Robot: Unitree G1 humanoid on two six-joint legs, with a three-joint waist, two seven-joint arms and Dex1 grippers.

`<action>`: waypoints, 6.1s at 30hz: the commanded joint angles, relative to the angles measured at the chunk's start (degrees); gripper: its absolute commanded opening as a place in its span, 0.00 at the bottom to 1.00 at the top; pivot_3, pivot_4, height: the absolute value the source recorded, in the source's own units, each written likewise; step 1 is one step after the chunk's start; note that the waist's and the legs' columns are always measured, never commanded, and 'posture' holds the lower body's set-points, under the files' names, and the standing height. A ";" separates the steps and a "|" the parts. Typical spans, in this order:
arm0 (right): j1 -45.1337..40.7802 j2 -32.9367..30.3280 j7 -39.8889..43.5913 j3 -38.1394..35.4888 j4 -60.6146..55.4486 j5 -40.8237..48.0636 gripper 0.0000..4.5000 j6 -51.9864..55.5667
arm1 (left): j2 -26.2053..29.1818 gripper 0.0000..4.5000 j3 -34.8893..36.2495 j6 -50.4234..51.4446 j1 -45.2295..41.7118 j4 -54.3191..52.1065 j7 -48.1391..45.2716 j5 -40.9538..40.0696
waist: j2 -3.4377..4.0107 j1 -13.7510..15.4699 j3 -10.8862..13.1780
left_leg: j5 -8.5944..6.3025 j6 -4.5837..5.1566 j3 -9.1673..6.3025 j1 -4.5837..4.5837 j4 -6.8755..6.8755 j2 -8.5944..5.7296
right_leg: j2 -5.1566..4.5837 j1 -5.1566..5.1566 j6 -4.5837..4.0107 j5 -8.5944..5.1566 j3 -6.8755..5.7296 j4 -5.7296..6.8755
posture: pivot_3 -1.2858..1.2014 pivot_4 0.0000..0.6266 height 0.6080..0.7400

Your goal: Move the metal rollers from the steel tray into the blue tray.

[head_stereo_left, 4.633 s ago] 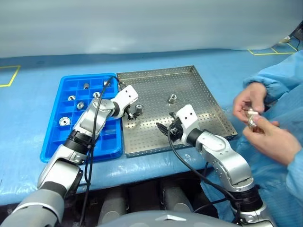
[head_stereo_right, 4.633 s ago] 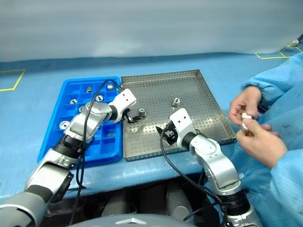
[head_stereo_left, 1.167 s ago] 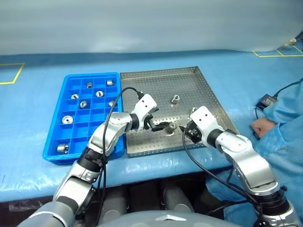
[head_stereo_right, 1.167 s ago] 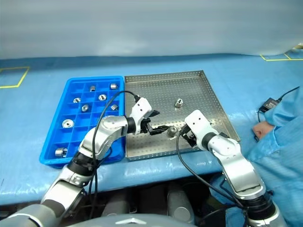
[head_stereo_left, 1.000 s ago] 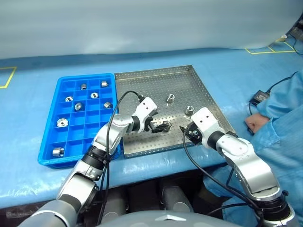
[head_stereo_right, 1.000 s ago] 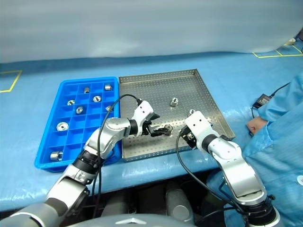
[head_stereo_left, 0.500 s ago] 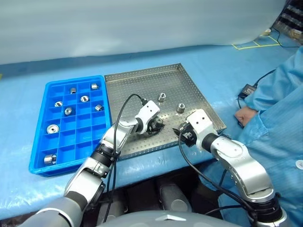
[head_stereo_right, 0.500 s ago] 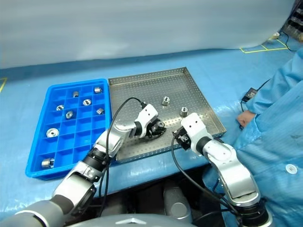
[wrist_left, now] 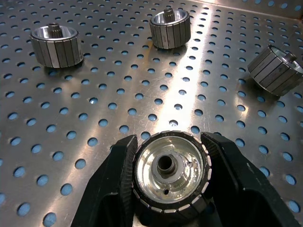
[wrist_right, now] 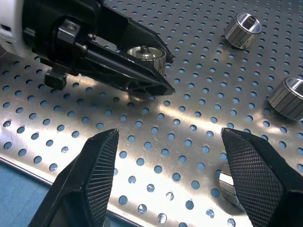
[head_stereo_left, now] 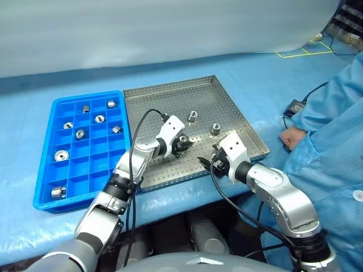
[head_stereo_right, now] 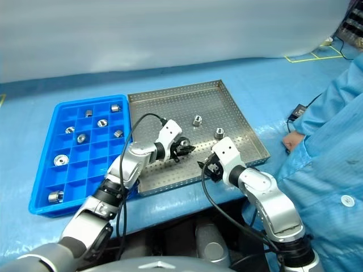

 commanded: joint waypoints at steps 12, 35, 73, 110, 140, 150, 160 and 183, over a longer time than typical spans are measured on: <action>-8.07 1.80 5.84 4.79 3.46 2.28 0.81 -5.86 | 8.38 0.41 22.92 24.11 20.27 -45.89 15.72 -4.11 | 0.00 4.71 0.06 | 0.01 -0.05 -0.02 0.06 -0.06 0.06 | 0.08 -0.02 -0.02 -0.02 0.01 0.05 | 0.52 0.24 1.00; -11.26 2.25 2.63 6.05 6.14 -1.34 0.81 -7.36 | 1.28 0.76 29.82 23.54 27.01 -48.05 29.56 -3.81 | -0.07 12.09 0.04 | 0.01 -0.07 -0.05 -0.05 0.03 -0.03 | -0.34 0.01 -0.43 0.07 -0.50 -0.04 | 0.53 0.24 1.00; -39.92 18.96 -29.43 -15.52 69.77 -7.67 0.40 -23.86 | 4.25 0.77 11.11 8.47 27.31 -44.69 15.10 -13.58 | 0.08 9.88 0.07 | 0.03 -0.05 -0.02 -0.04 -0.06 0.05 | 0.00 0.04 -0.47 0.11 -0.25 -0.05 | 0.52 0.24 1.00; -33.12 23.18 2.27 14.89 34.92 -2.12 0.39 -15.55 | 9.30 0.77 27.15 16.44 32.20 -47.80 33.10 -3.32 | 0.09 11.58 0.12 | 0.05 -0.19 -0.10 -0.06 -0.25 0.13 | -0.03 -0.08 -0.59 0.02 -0.46 -0.06 | 0.56 0.24 1.00; -45.44 33.63 2.60 7.62 64.49 -7.24 0.88 -36.33 | 5.92 0.77 27.93 16.35 37.66 -53.10 29.73 -8.09 | 0.07 14.68 0.13 | 0.16 -0.65 -0.46 -0.05 -0.77 0.17 | -0.12 -0.19 -1.06 -0.19 -1.03 -0.05 | 0.60 0.24 1.00; -17.05 8.87 7.90 3.98 3.12 -0.51 0.88 -9.32 | 6.01 0.77 16.66 13.57 23.71 -46.04 16.13 -16.13 | 0.10 14.78 0.14 | 0.13 -0.54 -0.94 -0.23 -0.65 -0.23 | -0.67 0.04 -1.11 -0.39 -1.72 -0.16 | 0.54 0.24 1.00; -8.03 1.16 1.56 2.90 -8.83 -2.60 0.88 -0.52 | 12.12 0.77 4.22 16.07 13.61 -34.08 4.47 -15.66 | 0.14 9.71 0.13 | 0.16 -0.58 -0.97 -0.03 -0.63 0.06 | 0.11 0.04 -1.09 -0.58 -1.67 0.03 | 0.47 0.24 1.00; -3.52 1.71 -1.56 5.31 -7.38 -2.35 0.89 -1.01 | 15.48 0.28 -8.10 21.61 8.80 -24.49 3.36 -5.84 | 0.25 6.79 0.00 | 0.17 -0.59 -0.79 0.10 -0.48 0.09 | 0.13 0.12 -0.86 -0.50 -1.24 0.08 | 0.46 0.24 1.00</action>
